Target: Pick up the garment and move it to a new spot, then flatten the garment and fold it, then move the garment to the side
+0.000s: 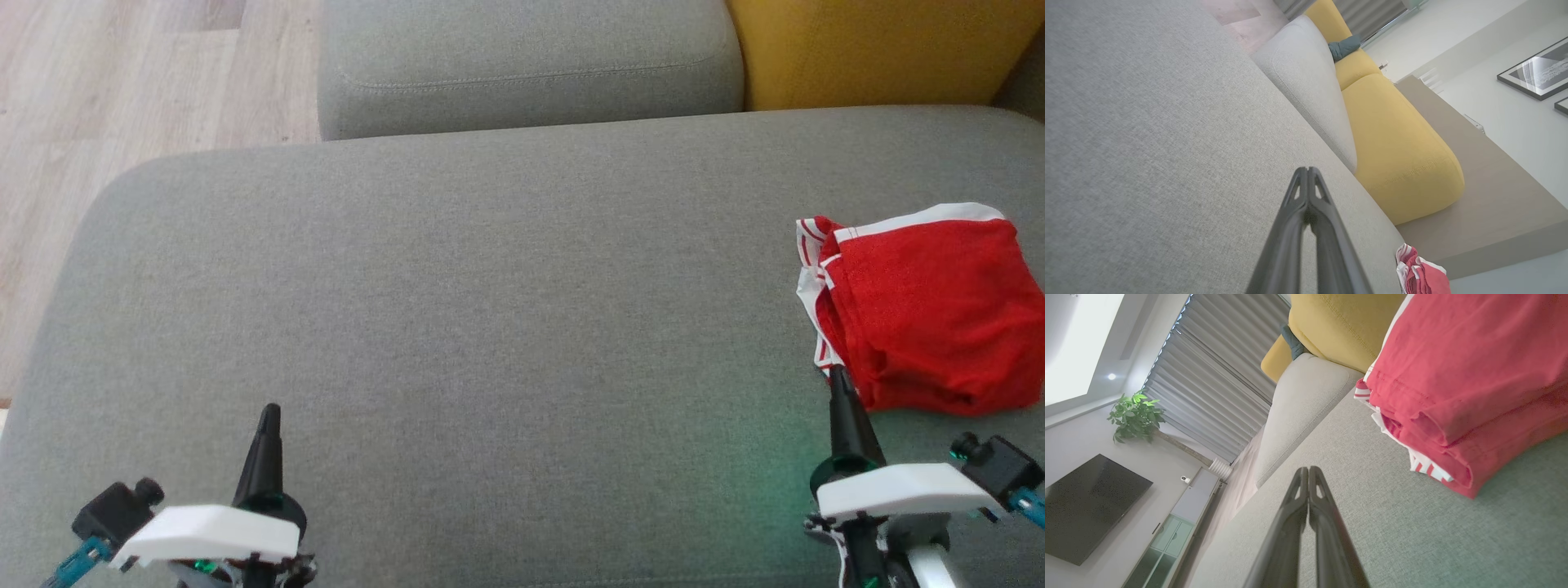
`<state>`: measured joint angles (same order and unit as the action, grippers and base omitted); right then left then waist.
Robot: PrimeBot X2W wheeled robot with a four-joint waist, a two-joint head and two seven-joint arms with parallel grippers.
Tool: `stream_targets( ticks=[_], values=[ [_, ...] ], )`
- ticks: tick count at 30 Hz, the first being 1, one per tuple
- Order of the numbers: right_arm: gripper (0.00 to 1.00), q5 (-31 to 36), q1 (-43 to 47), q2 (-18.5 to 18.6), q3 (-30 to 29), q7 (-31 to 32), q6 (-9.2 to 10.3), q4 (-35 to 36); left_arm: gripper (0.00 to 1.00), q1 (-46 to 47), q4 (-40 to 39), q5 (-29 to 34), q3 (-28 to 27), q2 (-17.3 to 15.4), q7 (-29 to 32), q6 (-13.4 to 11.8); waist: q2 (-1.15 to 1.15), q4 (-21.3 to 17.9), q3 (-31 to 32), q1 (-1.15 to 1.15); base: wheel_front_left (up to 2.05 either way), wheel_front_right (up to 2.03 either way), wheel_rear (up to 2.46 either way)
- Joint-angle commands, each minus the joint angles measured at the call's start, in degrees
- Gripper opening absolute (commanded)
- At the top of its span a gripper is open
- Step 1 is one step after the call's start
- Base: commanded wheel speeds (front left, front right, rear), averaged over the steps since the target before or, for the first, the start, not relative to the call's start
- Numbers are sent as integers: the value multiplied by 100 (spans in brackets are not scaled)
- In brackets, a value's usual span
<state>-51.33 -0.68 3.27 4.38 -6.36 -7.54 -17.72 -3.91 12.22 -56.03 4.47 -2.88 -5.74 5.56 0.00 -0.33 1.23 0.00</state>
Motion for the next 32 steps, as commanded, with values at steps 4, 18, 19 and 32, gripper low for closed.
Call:
stream_targets(
  ticks=[4, 18, 19, 32],
  values=[
    [0, -299, -359, 99, -33, 83, 3, 227, 0, 392, -155, -257, -206, -79, 77, 41, 0, 2, -7, 0, 0, 0, 0],
    [0, -1176, -396, 106, -214, 306, 3, 261, 0, 525, -82, -1023, -370, -85, 303, 75, 0, 9, -37, 0, 0, 0, 0],
    [0, -1238, -399, 106, -227, 323, 3, 263, 0, 535, -77, -1078, -382, -85, 319, 77, 0, 9, -39, 0, 0, 0, 0],
    [0, -1982, -432, 107, -389, 518, 4, 292, 0, 649, -14, -1729, -527, -87, 517, 105, 0, 15, -64, 0, 0, 0, 0]
  ],
)
